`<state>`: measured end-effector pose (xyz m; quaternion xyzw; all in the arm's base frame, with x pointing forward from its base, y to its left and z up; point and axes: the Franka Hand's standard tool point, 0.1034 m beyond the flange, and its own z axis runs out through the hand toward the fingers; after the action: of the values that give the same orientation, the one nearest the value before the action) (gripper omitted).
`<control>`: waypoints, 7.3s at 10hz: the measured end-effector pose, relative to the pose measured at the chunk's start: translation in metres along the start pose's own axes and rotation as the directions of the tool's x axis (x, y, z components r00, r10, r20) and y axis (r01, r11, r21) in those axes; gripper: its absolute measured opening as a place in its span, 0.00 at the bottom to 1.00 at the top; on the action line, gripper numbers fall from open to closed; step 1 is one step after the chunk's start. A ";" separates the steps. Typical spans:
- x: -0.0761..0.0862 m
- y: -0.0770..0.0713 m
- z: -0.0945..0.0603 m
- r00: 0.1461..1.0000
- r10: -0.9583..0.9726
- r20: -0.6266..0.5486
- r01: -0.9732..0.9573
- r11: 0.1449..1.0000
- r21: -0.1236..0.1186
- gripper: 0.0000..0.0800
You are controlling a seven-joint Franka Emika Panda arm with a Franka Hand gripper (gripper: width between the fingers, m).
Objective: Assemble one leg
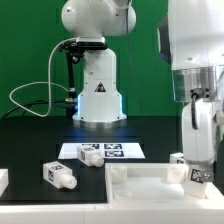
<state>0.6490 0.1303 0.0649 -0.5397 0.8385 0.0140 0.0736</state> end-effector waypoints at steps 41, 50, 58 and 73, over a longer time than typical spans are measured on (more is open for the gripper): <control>0.027 -0.005 -0.009 0.427 -0.904 -0.026 0.903 0.428 -0.046 0.49; 0.030 -0.001 -0.008 0.999 0.038 0.008 -0.038 0.999 0.006 0.36; 0.019 0.004 -0.009 0.911 -0.410 -0.027 0.411 0.912 0.011 0.80; 0.024 0.003 -0.004 0.829 -0.556 -0.057 0.556 0.831 -0.016 0.36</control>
Offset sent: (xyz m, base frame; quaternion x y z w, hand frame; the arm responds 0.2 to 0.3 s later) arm -0.0135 0.0176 0.0177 -0.0481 -0.0533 -0.4012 0.9132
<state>0.6364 0.1093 0.0649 -0.7604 0.6470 -0.0247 0.0499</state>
